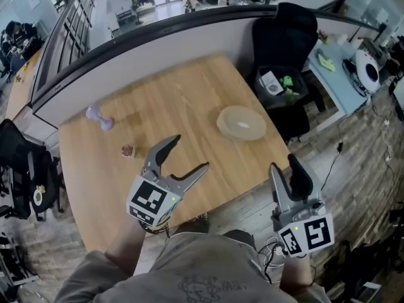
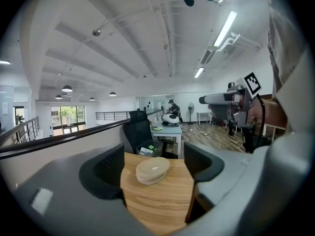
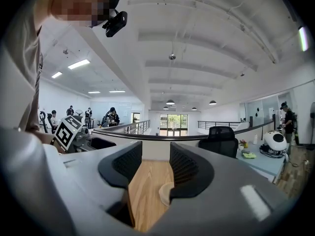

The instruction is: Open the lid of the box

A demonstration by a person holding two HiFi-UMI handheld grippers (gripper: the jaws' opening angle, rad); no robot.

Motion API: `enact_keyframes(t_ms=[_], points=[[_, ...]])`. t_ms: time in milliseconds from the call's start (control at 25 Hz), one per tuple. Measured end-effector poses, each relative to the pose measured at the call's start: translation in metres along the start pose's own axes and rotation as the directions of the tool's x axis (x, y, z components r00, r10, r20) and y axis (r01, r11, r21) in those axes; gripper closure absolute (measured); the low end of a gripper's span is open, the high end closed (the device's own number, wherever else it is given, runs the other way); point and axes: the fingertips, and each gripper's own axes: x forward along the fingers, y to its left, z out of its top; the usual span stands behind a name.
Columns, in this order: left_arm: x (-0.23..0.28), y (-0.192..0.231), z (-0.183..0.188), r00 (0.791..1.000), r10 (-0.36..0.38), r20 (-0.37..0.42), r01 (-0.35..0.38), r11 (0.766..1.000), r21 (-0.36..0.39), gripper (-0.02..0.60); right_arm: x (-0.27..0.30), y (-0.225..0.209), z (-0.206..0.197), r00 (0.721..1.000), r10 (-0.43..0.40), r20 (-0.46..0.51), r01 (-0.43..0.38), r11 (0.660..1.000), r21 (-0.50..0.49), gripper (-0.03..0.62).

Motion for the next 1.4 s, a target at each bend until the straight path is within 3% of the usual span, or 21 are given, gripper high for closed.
enact_keyframes(t_ms=[520,760,1160,1400], points=[[0.042,0.016,-0.014,0.998,0.014,-0.062,-0.015,1.0,-0.016,0.202,0.05,-0.038,-0.034,0.995,0.082,-0.061,-0.08,0.996,0.033,0.408],[0.083,0.022,-0.013,0.998,-0.029,-0.047,0.032,0.998,0.057,0.202,0.069,-0.06,-0.056,0.987,0.122,-0.102,-0.117,0.992,0.057,0.408],[0.171,0.058,-0.063,0.99,-0.135,-0.041,0.141,0.971,0.195,0.199,0.126,-0.08,-0.114,0.968,0.164,-0.19,-0.151,0.985,0.081,0.408],[0.215,0.064,-0.122,0.962,-0.263,-0.066,0.271,0.935,0.227,0.161,0.165,-0.079,-0.164,0.953,0.187,-0.239,-0.163,0.98,0.116,0.408]])
